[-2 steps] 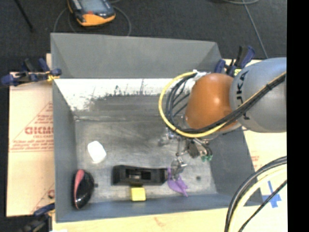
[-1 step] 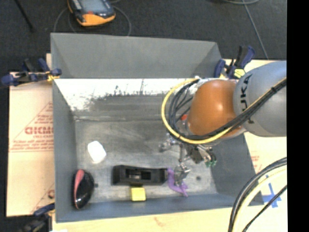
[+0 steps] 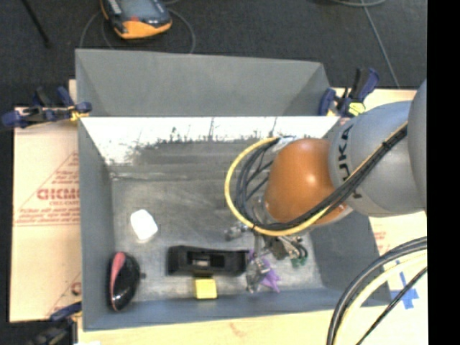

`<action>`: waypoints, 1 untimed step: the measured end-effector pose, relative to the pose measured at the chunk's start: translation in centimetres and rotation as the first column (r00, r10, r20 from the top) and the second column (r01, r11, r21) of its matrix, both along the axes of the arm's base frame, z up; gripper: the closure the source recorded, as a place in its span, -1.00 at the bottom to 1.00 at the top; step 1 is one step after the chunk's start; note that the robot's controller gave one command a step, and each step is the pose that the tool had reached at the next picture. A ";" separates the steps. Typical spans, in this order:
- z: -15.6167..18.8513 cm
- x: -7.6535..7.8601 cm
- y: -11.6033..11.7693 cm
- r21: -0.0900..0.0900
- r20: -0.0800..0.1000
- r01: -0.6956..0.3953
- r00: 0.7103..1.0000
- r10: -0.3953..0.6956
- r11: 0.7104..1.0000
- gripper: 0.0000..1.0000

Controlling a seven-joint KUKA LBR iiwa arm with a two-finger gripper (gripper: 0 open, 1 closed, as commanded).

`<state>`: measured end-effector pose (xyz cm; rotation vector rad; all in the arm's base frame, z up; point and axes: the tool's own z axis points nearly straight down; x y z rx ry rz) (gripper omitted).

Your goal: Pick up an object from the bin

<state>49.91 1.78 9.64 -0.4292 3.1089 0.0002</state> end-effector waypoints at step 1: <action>-2.0 0.8 -1.0 0.003 -0.005 0.106 0.994 -0.106 0.994 1.00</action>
Offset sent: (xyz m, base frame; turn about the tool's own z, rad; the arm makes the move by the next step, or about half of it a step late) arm 0.0000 0.0000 0.0000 0.0000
